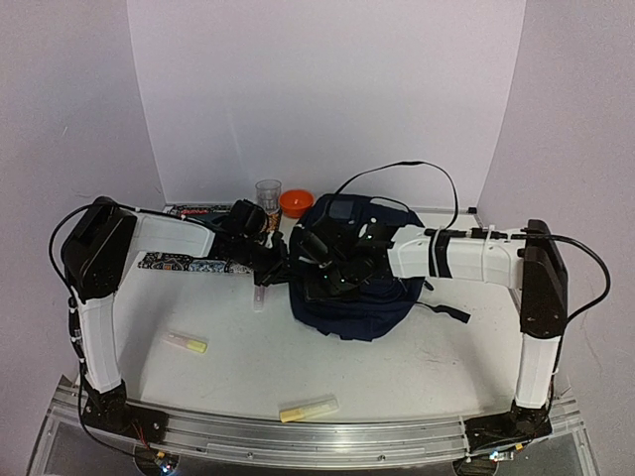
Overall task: Pack the student bag
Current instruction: Pick up the second largest pocket of the bag from the student bag, then zip the student bag into the second largest pocket of the bag.
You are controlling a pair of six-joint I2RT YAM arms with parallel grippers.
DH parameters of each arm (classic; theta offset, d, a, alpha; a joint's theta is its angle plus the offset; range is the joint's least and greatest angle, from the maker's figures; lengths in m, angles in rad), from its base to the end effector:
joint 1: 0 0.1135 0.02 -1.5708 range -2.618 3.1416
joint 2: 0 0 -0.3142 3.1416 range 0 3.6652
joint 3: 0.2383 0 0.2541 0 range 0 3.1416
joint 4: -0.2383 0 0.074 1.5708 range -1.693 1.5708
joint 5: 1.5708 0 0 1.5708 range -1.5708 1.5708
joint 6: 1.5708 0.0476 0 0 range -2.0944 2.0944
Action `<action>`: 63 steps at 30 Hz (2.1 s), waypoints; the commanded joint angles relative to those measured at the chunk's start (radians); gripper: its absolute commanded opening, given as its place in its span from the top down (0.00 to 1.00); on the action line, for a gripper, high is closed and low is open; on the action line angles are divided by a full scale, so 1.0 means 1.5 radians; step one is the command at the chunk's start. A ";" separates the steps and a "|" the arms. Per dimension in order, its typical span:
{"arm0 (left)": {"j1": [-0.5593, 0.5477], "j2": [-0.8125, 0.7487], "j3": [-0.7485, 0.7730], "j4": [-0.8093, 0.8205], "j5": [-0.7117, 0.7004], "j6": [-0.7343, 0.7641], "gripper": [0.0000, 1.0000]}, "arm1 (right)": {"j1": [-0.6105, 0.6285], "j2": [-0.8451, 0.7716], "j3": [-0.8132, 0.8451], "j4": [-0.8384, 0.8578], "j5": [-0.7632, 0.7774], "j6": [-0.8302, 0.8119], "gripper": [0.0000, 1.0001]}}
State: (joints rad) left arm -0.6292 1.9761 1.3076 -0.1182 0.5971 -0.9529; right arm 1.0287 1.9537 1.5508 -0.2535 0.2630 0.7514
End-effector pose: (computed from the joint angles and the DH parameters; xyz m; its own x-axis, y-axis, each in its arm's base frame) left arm 0.3520 -0.2893 0.2160 -0.9900 -0.1131 -0.0846 0.0013 0.5916 -0.8062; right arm 0.2598 0.4074 0.2901 -0.7222 0.0785 -0.6872 -0.3118 0.8498 0.4249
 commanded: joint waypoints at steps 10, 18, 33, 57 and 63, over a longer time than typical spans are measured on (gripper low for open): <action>-0.013 -0.078 0.000 0.076 0.085 -0.016 1.00 | -0.058 -0.047 0.023 0.008 -0.075 -0.274 0.61; -0.013 -0.076 0.005 0.076 0.088 -0.015 1.00 | -0.079 -0.055 0.004 0.029 -0.161 -0.382 0.67; -0.013 -0.073 0.014 0.076 0.093 -0.017 1.00 | -0.089 -0.021 -0.004 0.041 -0.211 -0.494 0.76; -0.015 -0.081 0.017 0.076 0.097 -0.012 1.00 | -0.089 0.034 -0.008 0.049 -0.226 -0.541 0.87; -0.012 -0.064 0.057 0.013 0.076 0.051 1.00 | -0.088 -0.028 -0.058 0.044 -0.244 -0.549 1.00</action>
State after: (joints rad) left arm -0.6344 1.9457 1.3017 -0.1112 0.6338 -0.9589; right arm 0.8972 1.9767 1.5268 -0.1363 -0.0731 -0.0507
